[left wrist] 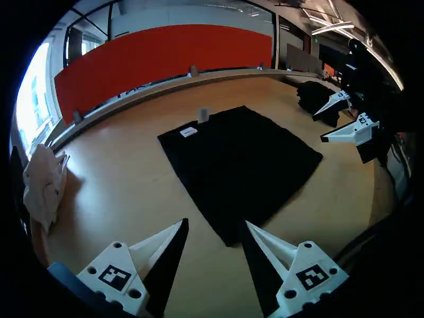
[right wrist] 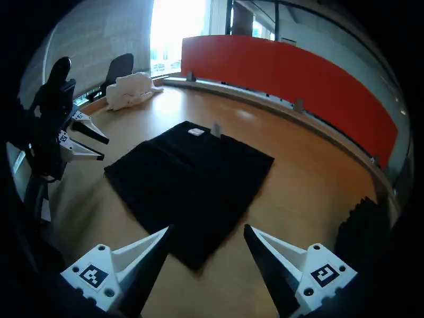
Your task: Fold towel
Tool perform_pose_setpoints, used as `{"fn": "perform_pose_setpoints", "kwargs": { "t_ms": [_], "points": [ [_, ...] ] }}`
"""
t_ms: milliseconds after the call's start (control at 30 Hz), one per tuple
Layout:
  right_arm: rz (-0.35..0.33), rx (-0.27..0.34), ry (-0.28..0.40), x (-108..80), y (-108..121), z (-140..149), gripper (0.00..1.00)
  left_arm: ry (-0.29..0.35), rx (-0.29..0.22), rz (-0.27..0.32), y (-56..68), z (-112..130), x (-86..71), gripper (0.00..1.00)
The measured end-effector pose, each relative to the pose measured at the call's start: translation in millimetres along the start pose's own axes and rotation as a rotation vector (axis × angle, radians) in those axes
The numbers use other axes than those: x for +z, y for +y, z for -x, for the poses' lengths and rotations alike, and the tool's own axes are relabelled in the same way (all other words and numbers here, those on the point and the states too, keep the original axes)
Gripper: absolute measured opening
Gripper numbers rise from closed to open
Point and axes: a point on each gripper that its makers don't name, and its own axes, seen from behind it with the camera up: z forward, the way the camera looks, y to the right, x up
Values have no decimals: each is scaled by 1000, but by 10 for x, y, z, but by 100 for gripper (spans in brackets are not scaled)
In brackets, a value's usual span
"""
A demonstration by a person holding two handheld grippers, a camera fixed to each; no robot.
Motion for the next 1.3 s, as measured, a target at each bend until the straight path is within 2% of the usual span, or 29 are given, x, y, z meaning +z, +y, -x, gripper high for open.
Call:
{"fn": "perform_pose_setpoints", "kwargs": {
  "t_ms": [467, 833, 1100, 1300],
  "points": [
    [-31, -6, -74, 99, -84, 340, 100, -78, 17, 47, 138, 254, 123, 68],
    [-50, -15, -111, 138, -86, 500, 100, -117, 39, 71, 200, 341, 183, 68],
    [-68, -17, -128, 157, -94, 562, 95, -142, 51, 84, 238, 380, 223, 67],
    [-81, -22, -139, 161, -114, 612, 86, -144, 53, 87, 240, 385, 221, 68]
  ]
}}
